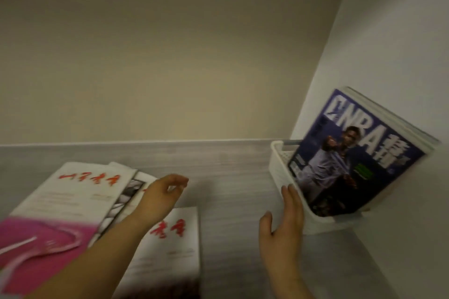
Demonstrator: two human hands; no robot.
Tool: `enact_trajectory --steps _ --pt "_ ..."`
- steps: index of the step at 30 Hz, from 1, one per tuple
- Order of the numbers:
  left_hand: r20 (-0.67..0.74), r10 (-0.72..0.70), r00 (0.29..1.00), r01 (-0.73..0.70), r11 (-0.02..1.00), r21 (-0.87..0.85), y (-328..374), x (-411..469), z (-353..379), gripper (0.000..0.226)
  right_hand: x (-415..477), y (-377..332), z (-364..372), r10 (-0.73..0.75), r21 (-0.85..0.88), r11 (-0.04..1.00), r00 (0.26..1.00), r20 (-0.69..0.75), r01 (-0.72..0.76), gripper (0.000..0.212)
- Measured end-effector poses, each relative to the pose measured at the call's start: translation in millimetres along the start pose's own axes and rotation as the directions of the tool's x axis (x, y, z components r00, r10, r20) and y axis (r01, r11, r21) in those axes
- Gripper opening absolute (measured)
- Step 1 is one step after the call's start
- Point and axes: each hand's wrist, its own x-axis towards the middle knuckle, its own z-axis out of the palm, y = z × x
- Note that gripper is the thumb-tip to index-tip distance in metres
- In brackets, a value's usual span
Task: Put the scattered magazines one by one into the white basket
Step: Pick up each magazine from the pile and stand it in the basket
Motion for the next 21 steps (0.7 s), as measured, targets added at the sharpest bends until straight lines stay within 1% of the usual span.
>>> enact_trajectory --steps 2,4,6,8,9,10,11,12,13,14,16,17,18,19,20,21 --pt "-0.061 -0.086 0.994 0.088 0.996 0.032 -35 -23 -35 0.019 -22 -16 26 -0.064 -0.023 0.997 0.99 0.122 0.067 0.054" --pt "-0.123 -0.147 0.981 0.153 0.987 0.041 -68 -44 -70 0.019 -48 -34 49 -0.118 -0.024 0.991 0.956 0.269 0.129 0.053" --pt "-0.185 -0.206 0.961 0.226 0.97 0.091 -99 -62 -104 0.02 -76 -54 72 -0.186 -0.066 0.97 0.891 0.414 0.233 0.053" --pt "-0.222 -0.238 0.946 0.283 0.939 0.196 -130 -75 -134 0.024 -110 -71 98 -0.248 -0.137 0.916 0.802 0.544 0.377 0.061" --pt "-0.233 -0.245 0.941 0.3 0.923 0.241 -145 -81 -146 0.027 -124 -80 109 -0.256 -0.178 0.883 0.763 0.593 0.435 0.065" --pt "-0.242 -0.256 0.936 0.319 0.907 0.275 -158 -86 -157 0.03 -138 -86 119 -0.225 -0.208 0.864 0.722 0.654 0.458 0.068" --pt "-0.252 -0.27 0.929 0.341 0.889 0.305 -170 -90 -167 0.033 -151 -94 126 -0.188 -0.212 0.87 0.698 0.691 0.444 0.07" --pt "-0.263 -0.279 0.924 0.357 0.874 0.329 -180 -94 -176 0.036 -162 -95 135 -0.149 -0.22 0.875 0.672 0.725 0.432 0.072" --pt "-0.267 -0.282 0.922 0.365 0.865 0.344 -189 -96 -184 0.039 -170 -93 141 -0.125 -0.267 0.853 0.673 0.729 0.448 0.073" --pt "-0.264 -0.286 0.921 0.368 0.862 0.349 -198 -95 -191 0.041 -176 -91 144 -0.079 -0.321 0.828 0.661 0.746 0.46 0.073" --pt "-0.26 -0.312 0.914 0.392 0.847 0.359 -212 -91 -203 0.044 -183 -91 146 -0.015 -0.399 0.748 0.615 0.789 0.53 0.065" --pt "-0.243 -0.337 0.91 0.409 0.832 0.375 -217 -87 -208 0.046 -186 -91 148 -0.031 -0.432 0.717 0.644 0.765 0.547 0.063" --pt "-0.217 -0.357 0.908 0.417 0.818 0.397 -220 -83 -212 0.05 -186 -92 150 -0.029 -0.454 0.693 0.652 0.758 0.56 0.063" --pt "-0.193 -0.371 0.908 0.418 0.808 0.415 -222 -78 -216 0.053 -186 -93 152 -0.02 -0.468 0.691 0.662 0.75 0.551 0.063" --pt "-0.176 -0.38 0.908 0.418 0.804 0.423 -223 -73 -219 0.057 -187 -96 152 0.024 -0.463 0.713 0.643 0.766 0.526 0.063" --pt "-0.16 -0.392 0.906 0.421 0.802 0.423 -223 -69 -222 0.063 -189 -96 151 0.067 -0.476 0.714 0.626 0.777 0.514 0.065"
